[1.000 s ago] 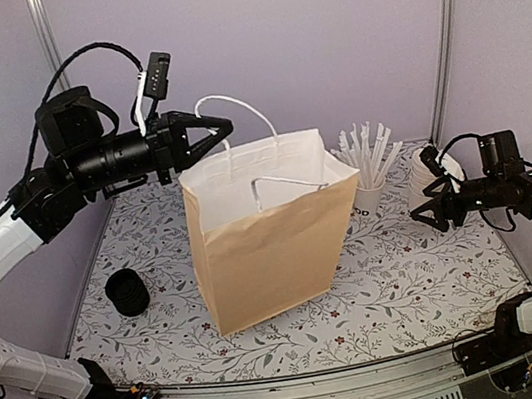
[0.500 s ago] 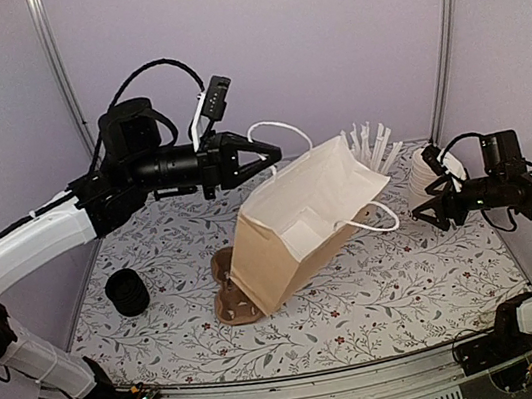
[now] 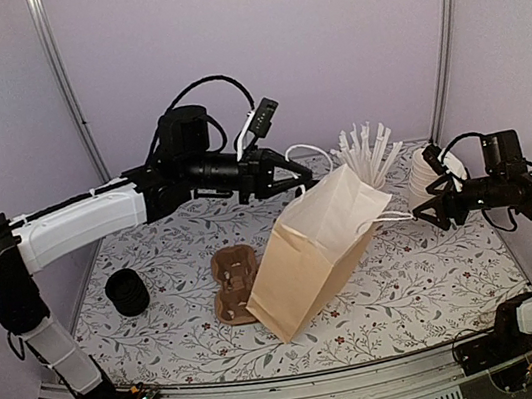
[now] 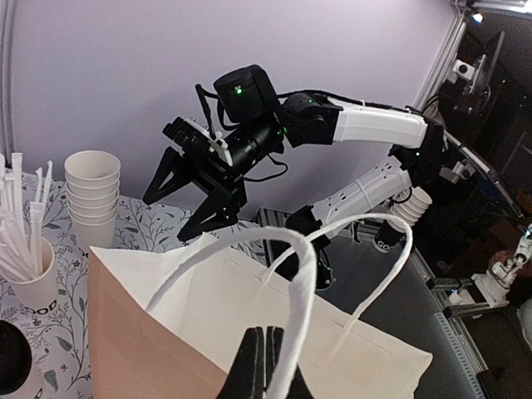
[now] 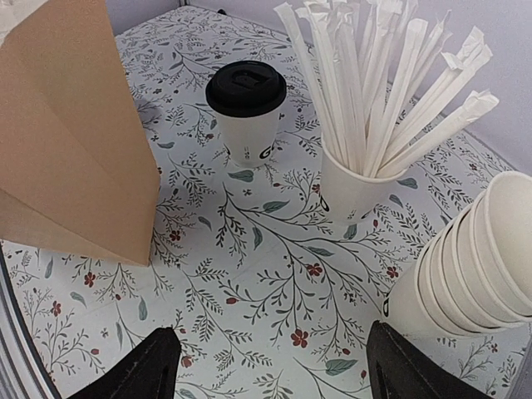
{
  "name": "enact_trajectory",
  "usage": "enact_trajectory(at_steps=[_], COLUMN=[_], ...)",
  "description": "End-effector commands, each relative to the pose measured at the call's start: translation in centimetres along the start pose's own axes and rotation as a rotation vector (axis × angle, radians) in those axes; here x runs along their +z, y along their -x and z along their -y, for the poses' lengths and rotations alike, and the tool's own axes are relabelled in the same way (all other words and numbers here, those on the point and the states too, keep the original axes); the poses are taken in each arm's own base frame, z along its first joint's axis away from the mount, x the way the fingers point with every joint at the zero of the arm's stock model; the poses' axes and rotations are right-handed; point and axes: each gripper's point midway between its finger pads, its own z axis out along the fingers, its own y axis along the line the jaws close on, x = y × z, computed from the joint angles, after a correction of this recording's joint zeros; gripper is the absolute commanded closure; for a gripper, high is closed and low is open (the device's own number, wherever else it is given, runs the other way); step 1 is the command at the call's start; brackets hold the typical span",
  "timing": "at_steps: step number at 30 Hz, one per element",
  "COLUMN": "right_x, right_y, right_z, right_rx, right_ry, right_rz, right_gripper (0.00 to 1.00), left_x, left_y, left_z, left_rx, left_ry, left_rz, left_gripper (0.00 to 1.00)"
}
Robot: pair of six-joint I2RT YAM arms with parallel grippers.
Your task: Pack the takeout coffee
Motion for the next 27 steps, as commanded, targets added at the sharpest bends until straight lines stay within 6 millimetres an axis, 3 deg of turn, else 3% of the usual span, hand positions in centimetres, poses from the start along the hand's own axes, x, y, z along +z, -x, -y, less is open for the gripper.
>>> enact_trajectory(at_steps=[1, 8, 14, 18, 22, 24, 25, 27], right_x=[-0.1, -0.1, 0.1, 0.2, 0.2, 0.2, 0.2, 0.2], right_y=[-0.2, -0.3, -0.4, -0.5, -0.5, -0.5, -0.5, -0.5], right_z=[0.3, 0.3, 0.3, 0.3, 0.2, 0.2, 0.2, 0.2], right_rx=[0.005, 0.007, 0.009, 0.013, 0.012, 0.012, 0.012, 0.012], right_ry=[-0.017, -0.017, -0.011, -0.006, -0.002, -0.001, 0.000, 0.000], right_rz=[0.001, -0.002, -0.005, -0.008, -0.009, -0.009, -0.008, -0.007], right_gripper=[0.19, 0.20, 0.19, 0.20, 0.19, 0.20, 0.19, 0.19], left_x=[0.0, -1.4, -3.3, -4.8, -6.3, -7.1, -7.5, -8.7], left_y=[1.6, 1.2, -0.1, 0.2, 0.9, 1.6, 2.1, 3.3], left_z=[-0.3, -5.3, -11.0, -13.8, -15.9, -15.9, -15.5, -14.5], left_rx=[0.054, 0.027, 0.010, 0.027, 0.020, 0.024, 0.029, 0.029], left_ry=[-0.092, 0.010, 0.270, 0.435, 0.588, 0.641, 0.663, 0.715], left_rz=[0.019, 0.008, -0.069, -0.092, -0.105, -0.094, -0.085, -0.050], left_gripper=[1.00, 1.00, 1.00, 0.81, 0.53, 0.47, 0.39, 0.36])
